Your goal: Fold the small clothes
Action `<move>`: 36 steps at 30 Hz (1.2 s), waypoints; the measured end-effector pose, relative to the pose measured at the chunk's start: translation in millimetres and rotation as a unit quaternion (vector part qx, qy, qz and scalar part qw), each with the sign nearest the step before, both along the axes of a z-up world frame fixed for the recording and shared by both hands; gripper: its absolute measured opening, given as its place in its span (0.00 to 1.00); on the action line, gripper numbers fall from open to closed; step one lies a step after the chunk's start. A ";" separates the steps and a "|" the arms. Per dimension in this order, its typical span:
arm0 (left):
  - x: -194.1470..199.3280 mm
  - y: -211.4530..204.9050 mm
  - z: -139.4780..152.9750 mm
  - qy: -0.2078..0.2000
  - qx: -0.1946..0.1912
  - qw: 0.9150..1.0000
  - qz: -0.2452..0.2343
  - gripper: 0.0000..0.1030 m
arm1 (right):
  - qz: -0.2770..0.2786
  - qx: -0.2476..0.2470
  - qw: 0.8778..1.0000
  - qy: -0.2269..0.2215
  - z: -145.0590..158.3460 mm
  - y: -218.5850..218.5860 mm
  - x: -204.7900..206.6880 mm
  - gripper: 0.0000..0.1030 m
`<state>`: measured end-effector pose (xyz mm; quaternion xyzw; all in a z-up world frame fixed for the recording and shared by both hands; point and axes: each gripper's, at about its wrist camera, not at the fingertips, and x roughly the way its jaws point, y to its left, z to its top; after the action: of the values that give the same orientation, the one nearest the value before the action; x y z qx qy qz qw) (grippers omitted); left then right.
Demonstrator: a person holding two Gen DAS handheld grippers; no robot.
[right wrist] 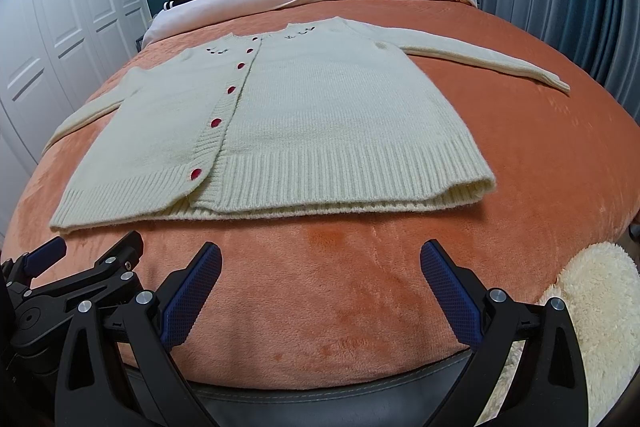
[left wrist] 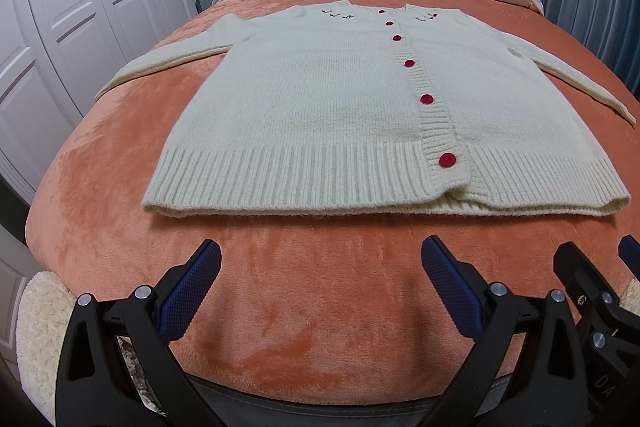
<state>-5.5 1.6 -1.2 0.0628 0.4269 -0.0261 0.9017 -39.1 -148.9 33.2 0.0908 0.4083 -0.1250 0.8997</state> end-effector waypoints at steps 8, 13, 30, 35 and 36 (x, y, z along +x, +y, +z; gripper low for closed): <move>-0.1 0.1 0.0 0.000 0.000 1.000 0.000 0.95 | 0.000 0.002 1.000 0.001 0.0 -0.2 -0.4 0.95; 0.1 0.3 -0.1 0.000 0.000 1.000 0.000 0.95 | 0.000 0.003 1.000 0.002 -0.1 -0.1 -0.2 0.95; 0.9 0.5 -7.3 0.010 -0.001 1.000 0.005 0.95 | -0.003 0.012 1.000 0.010 -6.4 -0.9 1.0 0.95; 9.7 8.6 0.2 0.021 -0.036 0.999 0.014 0.95 | 0.009 0.030 0.999 0.008 -3.4 -10.1 6.3 0.95; 13.9 12.1 4.3 0.020 -0.045 0.999 0.019 0.95 | 0.009 0.037 0.999 0.001 0.4 -17.0 8.2 0.95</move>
<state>8.3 13.7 3.1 0.0135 0.4440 -0.0294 0.8954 -30.9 -165.9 33.6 0.1204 0.4144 -0.1017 0.8963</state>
